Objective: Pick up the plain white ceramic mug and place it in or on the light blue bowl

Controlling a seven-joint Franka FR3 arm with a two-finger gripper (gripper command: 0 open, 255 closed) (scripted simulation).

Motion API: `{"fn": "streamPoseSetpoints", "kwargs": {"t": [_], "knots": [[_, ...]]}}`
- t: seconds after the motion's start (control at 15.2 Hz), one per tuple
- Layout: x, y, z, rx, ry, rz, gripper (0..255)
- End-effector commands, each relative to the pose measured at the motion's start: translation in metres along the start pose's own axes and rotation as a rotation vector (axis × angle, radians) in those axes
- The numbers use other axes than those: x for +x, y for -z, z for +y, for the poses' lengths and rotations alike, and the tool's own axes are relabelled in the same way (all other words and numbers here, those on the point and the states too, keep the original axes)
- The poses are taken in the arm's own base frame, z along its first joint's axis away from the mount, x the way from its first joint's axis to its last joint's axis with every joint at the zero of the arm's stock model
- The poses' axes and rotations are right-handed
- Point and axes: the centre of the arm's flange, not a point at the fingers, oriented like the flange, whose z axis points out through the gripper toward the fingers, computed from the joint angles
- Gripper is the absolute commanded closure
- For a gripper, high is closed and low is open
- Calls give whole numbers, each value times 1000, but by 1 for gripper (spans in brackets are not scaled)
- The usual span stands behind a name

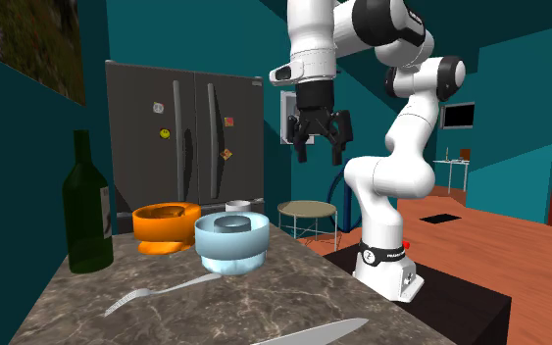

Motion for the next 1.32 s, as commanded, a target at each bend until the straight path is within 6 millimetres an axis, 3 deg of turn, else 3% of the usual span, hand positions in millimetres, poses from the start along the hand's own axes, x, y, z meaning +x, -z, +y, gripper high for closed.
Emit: {"fn": "streamPoseSetpoints", "kwargs": {"t": [0.0, 1.25], "knots": [[0, 0, 0, 0, 0, 0, 0], [8, -107, 223, -23, -5, -44, 0]]}}
